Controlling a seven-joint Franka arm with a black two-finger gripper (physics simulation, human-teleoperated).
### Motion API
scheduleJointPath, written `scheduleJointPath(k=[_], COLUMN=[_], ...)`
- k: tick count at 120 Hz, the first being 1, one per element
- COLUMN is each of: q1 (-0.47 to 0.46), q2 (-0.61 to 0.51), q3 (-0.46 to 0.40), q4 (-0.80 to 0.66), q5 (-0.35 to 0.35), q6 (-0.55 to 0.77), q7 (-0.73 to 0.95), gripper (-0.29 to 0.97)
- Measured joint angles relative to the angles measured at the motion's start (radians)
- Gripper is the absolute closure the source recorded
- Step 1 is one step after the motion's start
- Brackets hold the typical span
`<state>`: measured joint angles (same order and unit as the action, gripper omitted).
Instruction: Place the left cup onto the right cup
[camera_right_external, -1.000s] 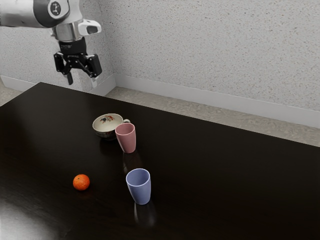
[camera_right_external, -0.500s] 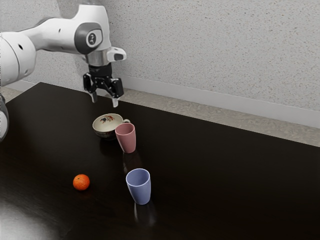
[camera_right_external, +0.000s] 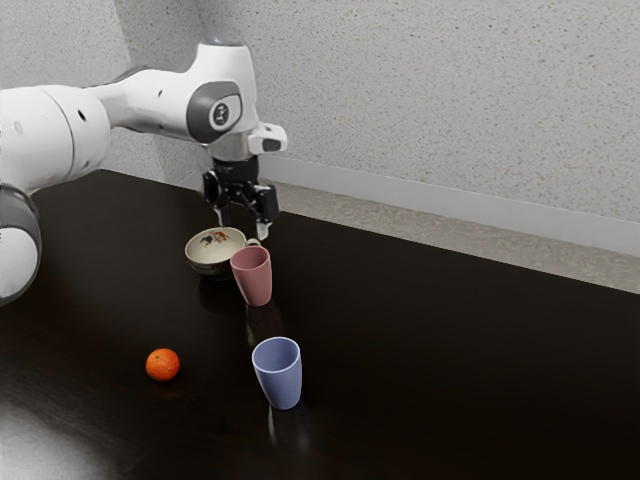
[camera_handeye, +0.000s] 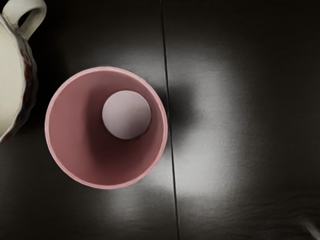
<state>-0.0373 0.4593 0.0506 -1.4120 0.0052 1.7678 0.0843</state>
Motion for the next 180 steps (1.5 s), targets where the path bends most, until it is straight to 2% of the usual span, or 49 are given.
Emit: scheduleJointPath(k=[76, 118, 162, 180], q1=[0.000, -0.004, -0.003, -0.003], q2=[0.123, 0.120, 0.158, 0.168], q3=[0.001, 0.003, 0.002, 0.002], q4=[0.057, -0.030, -0.034, -0.032], q5=[-0.012, -0.030, -0.034, -0.034], q6=[0.105, 0.173, 0.203, 0.209], q7=[0.038, 0.024, -0.012, -0.021], gripper=[0.02, 0.02, 0.02, 0.09])
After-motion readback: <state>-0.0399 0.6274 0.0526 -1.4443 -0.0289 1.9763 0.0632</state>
